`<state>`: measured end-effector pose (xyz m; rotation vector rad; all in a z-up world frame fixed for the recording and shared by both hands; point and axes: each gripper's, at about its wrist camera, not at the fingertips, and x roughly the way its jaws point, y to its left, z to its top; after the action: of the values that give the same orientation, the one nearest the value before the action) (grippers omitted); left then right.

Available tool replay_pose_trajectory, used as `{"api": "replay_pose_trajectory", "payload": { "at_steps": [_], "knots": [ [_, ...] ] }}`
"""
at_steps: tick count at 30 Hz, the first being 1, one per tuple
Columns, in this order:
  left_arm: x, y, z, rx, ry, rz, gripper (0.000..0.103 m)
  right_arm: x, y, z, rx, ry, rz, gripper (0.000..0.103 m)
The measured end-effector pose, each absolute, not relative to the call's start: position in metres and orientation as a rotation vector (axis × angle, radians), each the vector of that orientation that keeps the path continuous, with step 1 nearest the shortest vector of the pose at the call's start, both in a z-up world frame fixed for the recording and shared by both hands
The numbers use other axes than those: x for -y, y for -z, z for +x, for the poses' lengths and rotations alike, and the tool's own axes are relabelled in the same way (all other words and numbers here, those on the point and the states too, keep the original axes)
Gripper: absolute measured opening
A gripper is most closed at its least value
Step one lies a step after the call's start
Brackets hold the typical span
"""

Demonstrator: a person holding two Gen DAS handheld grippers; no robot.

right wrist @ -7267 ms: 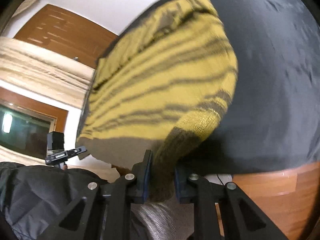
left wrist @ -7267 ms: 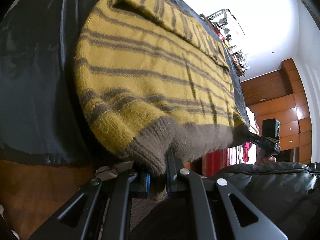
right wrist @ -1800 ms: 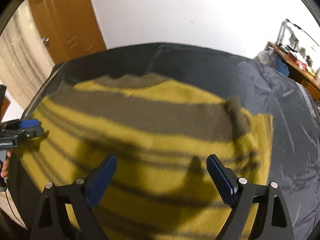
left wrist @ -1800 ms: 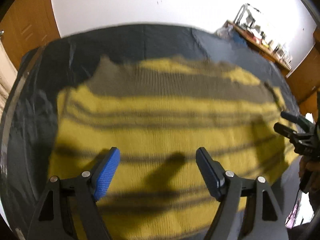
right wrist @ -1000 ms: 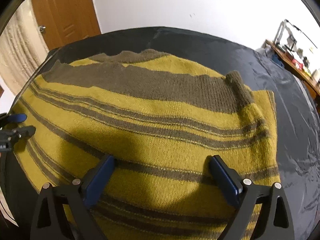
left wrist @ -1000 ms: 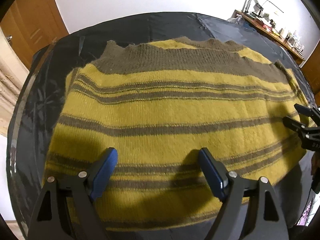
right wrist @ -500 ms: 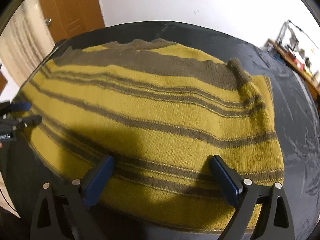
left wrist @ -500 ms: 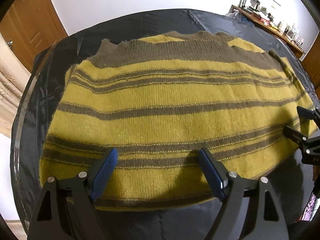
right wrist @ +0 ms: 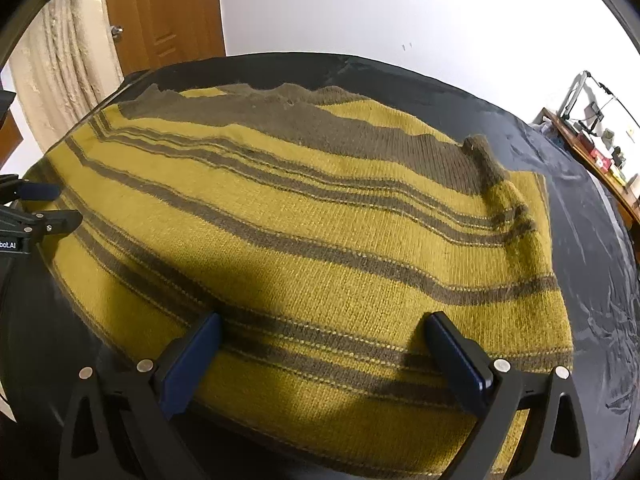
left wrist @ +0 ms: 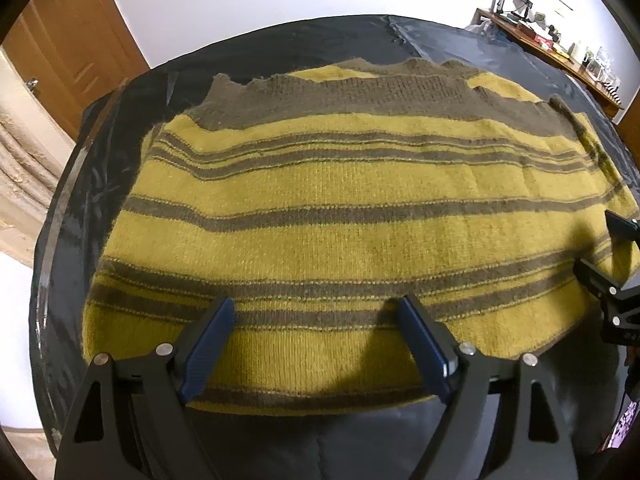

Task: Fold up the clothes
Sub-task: 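Press the striped sweater flat with both open grippers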

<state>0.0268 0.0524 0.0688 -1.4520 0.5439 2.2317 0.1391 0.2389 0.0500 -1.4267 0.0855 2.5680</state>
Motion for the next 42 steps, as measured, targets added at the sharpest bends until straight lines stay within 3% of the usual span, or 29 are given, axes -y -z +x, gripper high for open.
{"api": "replay_pose_trajectory", "payload": {
  "at_steps": [12, 16, 21, 25, 28, 31, 35, 42],
  "knots": [
    [-0.052, -0.094, 0.044, -0.467, -2.246, -1.436, 0.086, -0.242, -0.057, 0.146, -0.08, -2.556, -1.47, 0.102],
    [-0.067, -0.109, 0.054, -0.463, -2.21, -1.373, 0.086, -0.258, -0.078, 0.182, -0.165, -2.537, -1.328, 0.102],
    [-0.087, -0.085, 0.052, -0.572, -2.142, -1.426, 0.086, -0.282, -0.056, 0.205, -0.269, -2.473, -1.402, 0.102],
    [-0.089, -0.078, 0.05, -0.562, -2.127, -1.465, 0.087, -0.271, -0.053, 0.204, -0.165, -2.471, -1.415, 0.103],
    [-0.091, -0.082, 0.051, -0.555, -2.127, -1.46, 0.087, -0.276, -0.055, 0.206, -0.228, -2.489, -1.404, 0.102],
    [-0.095, -0.089, 0.056, -0.544, -2.117, -1.441, 0.087, -0.29, -0.065, 0.216, -0.387, -2.53, -1.355, 0.102],
    [-0.104, -0.094, 0.064, -0.552, -2.09, -1.418, 0.087, -0.32, -0.077, 0.237, -0.75, -2.532, -1.219, 0.102],
    [-0.123, -0.084, 0.061, -0.575, -2.036, -1.407, 0.087, -0.358, -0.061, 0.273, -1.261, -2.341, -1.092, 0.102]
  ]
}}
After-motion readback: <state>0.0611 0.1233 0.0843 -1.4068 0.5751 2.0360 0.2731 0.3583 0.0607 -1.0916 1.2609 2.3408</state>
